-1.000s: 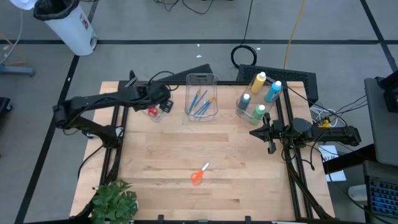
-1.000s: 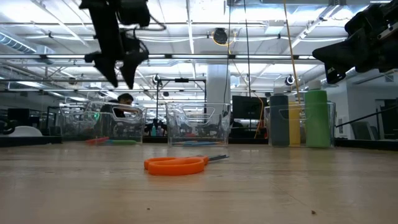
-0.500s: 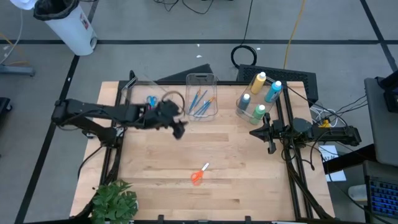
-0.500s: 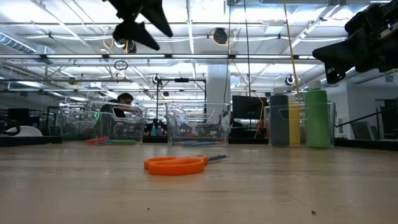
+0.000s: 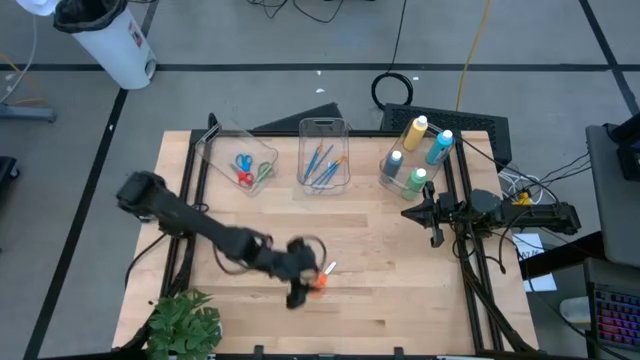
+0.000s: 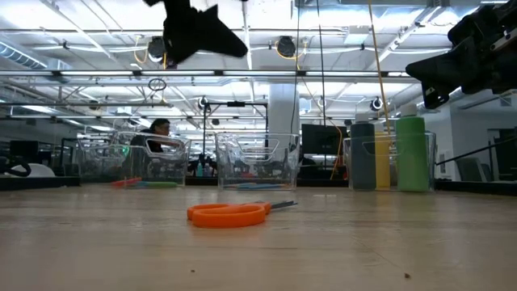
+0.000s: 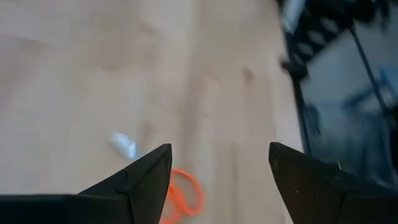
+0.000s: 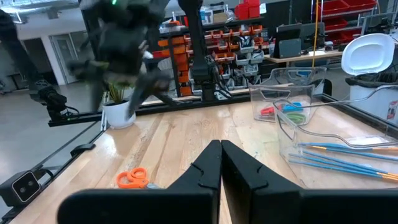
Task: Pick & Place Paint Supplies
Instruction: Put the orange scissors into the left transparent bin
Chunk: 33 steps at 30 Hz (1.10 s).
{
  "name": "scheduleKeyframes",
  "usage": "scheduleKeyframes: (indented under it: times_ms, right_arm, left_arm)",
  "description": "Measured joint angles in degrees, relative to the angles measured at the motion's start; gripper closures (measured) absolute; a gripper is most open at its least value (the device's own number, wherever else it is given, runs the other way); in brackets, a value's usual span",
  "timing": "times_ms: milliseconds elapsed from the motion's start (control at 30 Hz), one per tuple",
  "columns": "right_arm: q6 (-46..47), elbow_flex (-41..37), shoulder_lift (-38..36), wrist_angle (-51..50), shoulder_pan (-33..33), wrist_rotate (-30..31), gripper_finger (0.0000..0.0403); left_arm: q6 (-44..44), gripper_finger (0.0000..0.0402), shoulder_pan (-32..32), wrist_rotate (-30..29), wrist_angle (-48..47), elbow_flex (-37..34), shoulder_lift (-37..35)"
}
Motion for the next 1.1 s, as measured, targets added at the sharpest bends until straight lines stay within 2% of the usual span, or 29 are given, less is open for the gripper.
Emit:
scheduleKeyframes:
  times_ms: [233,400,633,1100]
  right_arm:
    - [0.36,0.02,0.01,0.00,0.00,0.00,0.0403]
    - [0.69,0.01,0.01,0.00,0.00,0.00,0.0403]
    - [1.49,-0.03,0.01,-0.01,0.00,0.00,0.0403]
    - [1.95,-1.38,0.02,0.75,0.00,0.02,0.0403]
  left_arm:
    - [4.64,0.0131,-3.86,8.86,9.41,-0.02,12.97]
    - [-1.69,0.0131,-3.66,14.64,10.30,-0.02,17.40]
    - [-6.98,0.0131,-1.35,14.14,1.18,0.20,18.23]
    - [1.42,0.0131,4.08,11.71,-4.89,-0.13,15.13]
